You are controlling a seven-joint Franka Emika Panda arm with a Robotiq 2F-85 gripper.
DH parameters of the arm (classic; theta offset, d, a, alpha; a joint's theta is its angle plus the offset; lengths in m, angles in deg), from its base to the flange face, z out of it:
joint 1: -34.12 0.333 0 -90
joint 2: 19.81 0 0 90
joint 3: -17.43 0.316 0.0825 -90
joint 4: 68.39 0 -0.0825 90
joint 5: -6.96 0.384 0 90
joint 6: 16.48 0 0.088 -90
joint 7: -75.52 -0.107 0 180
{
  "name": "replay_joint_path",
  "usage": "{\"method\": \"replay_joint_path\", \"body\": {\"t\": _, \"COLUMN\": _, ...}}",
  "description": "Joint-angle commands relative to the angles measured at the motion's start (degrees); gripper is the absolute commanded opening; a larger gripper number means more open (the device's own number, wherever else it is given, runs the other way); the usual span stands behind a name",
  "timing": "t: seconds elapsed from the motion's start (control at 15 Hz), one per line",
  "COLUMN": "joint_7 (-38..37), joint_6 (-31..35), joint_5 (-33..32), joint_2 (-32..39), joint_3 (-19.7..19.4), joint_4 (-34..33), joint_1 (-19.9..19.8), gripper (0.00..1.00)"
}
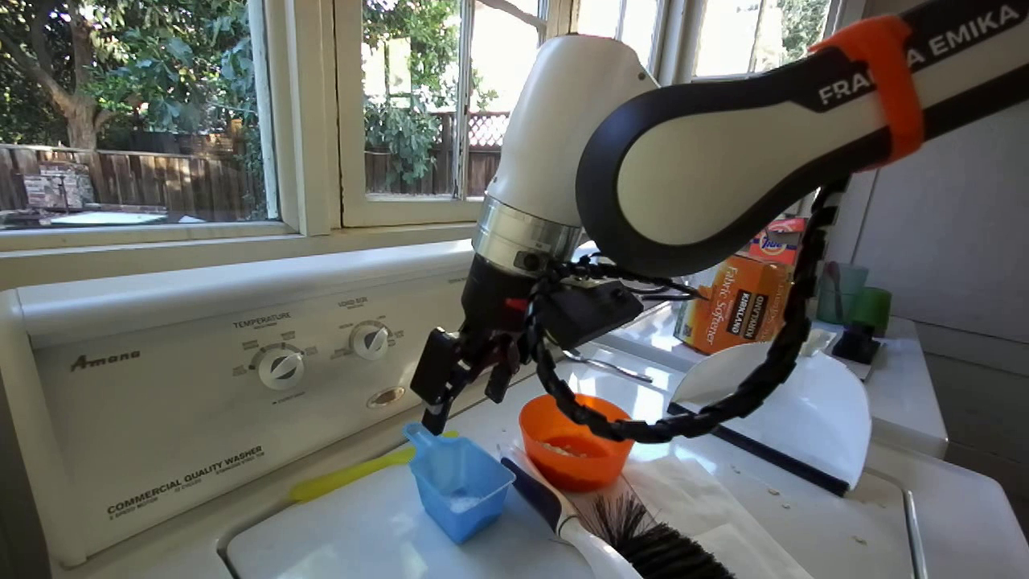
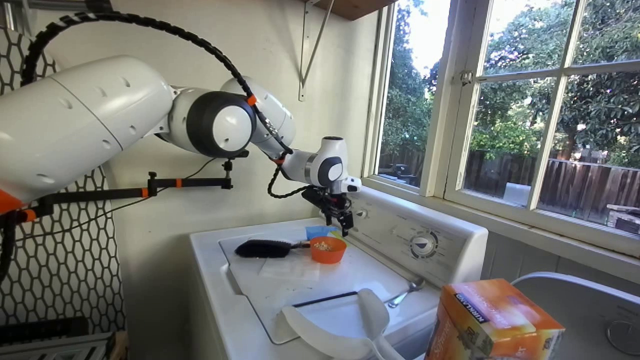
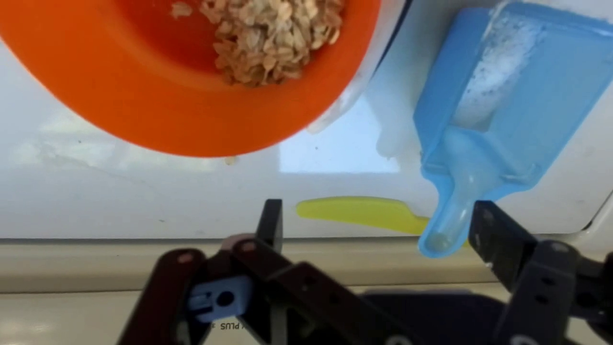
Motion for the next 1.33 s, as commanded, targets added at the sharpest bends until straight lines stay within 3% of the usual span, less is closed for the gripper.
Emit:
{"method": "replay_joint_path", "body": {"t": 0.0, "joint_7": 3.5, "joint_6": -3.9, "joint_5": 1.1, "joint_2": 0.6, "joint_3": 1.9, "joint_4": -1.5, "joint_1": -1.4, "gripper": 1.0}}
{"method": "replay_joint_path", "body": {"t": 0.67, "joint_7": 7.3, "joint_6": -5.5, "joint_5": 0.7, "joint_2": 2.4, "joint_3": 3.9, "joint_4": -3.1, "joint_1": -1.9, "gripper": 0.99}}
{"method": "replay_joint_path", "body": {"t": 0.73, "joint_7": 7.5, "joint_6": -5.7, "joint_5": 0.6, "joint_2": 2.5, "joint_3": 3.9, "joint_4": -3.2, "joint_1": -1.9, "gripper": 0.9}}
{"method": "replay_joint_path", "body": {"t": 0.8, "joint_7": 7.7, "joint_6": -5.6, "joint_5": 0.7, "joint_2": 2.6, "joint_3": 4.0, "joint_4": -3.3, "joint_1": -1.9, "gripper": 0.74}}
{"method": "replay_joint_path", "body": {"t": 0.87, "joint_7": 7.8, "joint_6": -5.7, "joint_5": 0.5, "joint_2": 2.7, "joint_3": 3.9, "joint_4": -3.3, "joint_1": -1.8, "gripper": 0.7}}
{"method": "replay_joint_path", "body": {"t": 1.27, "joint_7": 8.0, "joint_6": -5.5, "joint_5": 0.3, "joint_2": 3.0, "joint_3": 3.6, "joint_4": -3.8, "joint_1": -1.7, "gripper": 0.21}}
